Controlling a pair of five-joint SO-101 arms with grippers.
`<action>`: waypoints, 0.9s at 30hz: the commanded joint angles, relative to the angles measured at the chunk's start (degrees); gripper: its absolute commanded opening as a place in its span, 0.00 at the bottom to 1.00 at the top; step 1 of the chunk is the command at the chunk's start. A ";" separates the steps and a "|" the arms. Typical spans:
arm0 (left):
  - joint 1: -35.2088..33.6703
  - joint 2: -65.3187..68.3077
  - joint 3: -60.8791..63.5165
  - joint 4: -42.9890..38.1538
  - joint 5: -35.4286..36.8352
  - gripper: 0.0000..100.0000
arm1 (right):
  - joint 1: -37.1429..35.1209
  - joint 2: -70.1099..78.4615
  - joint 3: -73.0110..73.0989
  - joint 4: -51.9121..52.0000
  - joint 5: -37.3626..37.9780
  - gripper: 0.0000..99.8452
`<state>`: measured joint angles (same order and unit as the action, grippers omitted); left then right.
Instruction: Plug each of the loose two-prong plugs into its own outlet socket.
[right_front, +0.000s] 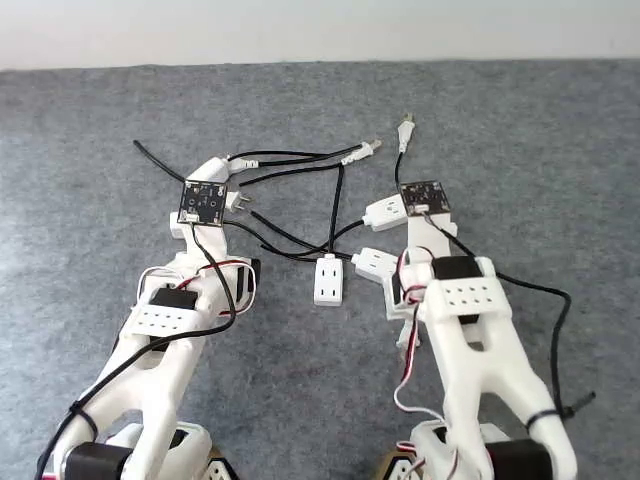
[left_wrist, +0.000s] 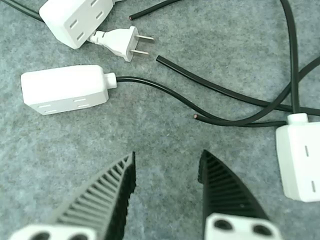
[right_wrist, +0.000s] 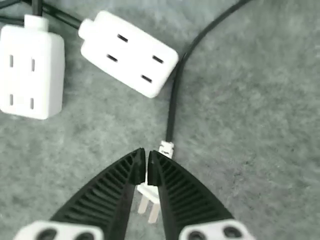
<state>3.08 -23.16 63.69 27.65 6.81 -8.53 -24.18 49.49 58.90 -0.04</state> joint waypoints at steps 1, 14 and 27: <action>0.26 -1.76 -0.31 -1.23 -0.26 0.19 | -0.31 -2.07 1.05 -0.48 -0.26 0.01; 0.26 -1.67 -0.31 -1.23 -0.26 0.19 | 1.10 2.42 2.11 5.05 7.30 0.01; 0.26 -1.67 -0.31 -1.23 -0.26 0.19 | 4.97 6.20 1.49 5.41 7.91 0.01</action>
<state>3.08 -23.16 63.69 27.65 6.81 -2.73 -18.37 52.48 63.56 7.25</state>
